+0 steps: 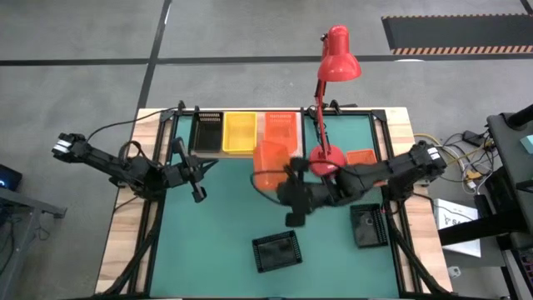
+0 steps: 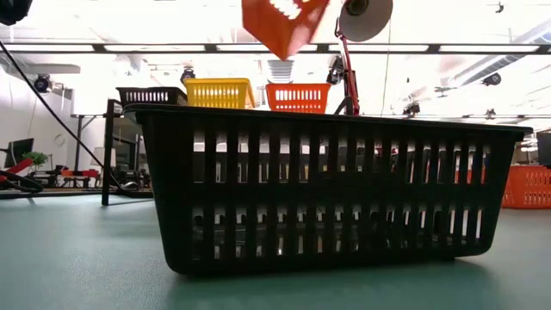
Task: Stack baskets on shelf by color
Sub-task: Stack the bottom orange bin on top of the orange bin on the shelf
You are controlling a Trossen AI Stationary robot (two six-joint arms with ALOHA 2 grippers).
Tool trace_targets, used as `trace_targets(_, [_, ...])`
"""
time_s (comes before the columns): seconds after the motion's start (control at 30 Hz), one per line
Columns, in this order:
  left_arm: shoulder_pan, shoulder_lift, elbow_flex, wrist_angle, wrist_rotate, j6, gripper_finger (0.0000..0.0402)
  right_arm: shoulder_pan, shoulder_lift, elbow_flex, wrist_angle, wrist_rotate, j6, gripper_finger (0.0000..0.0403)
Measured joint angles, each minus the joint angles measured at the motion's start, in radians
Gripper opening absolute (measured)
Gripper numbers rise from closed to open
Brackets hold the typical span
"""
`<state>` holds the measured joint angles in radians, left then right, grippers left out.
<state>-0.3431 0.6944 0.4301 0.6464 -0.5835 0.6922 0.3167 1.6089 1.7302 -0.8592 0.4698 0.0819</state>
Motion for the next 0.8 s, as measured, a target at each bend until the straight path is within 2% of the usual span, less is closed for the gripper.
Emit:
trace_targets(0.13, [0.000, -0.010, -0.003, 0.000, 0.001, 0.003, 0.0000, -0.091, 0.000, 0.000, 0.111, 0.002, -0.094, 0.0009])
trace_targets(0.23, [0.001, -0.013, -0.007, 0.000, 0.001, 0.005, 0.0000, -0.157, 0.000, 0.000, 0.131, 0.002, -0.131, 0.0009])
trace_targets(0.4, [0.001, -0.017, -0.009, 0.000, 0.001, 0.006, 0.0000, -0.260, -0.002, 0.000, 0.063, -0.006, -0.199, 0.0008])
trace_targets(0.53, [0.001, -0.016, -0.009, 0.000, 0.002, 0.021, 0.0000, -0.331, -0.004, 0.000, -0.015, -0.065, -0.211, 0.0008])
trace_targets(0.67, [0.001, -0.018, -0.011, 0.000, 0.002, 0.050, 0.0000, -0.378, -0.004, 0.000, -0.073, -0.130, -0.213, 0.0008])
trace_targets(0.8, [0.001, -0.017, -0.010, 0.000, 0.002, 0.053, 0.0000, -0.402, -0.004, 0.000, -0.121, -0.142, -0.218, 0.0009])
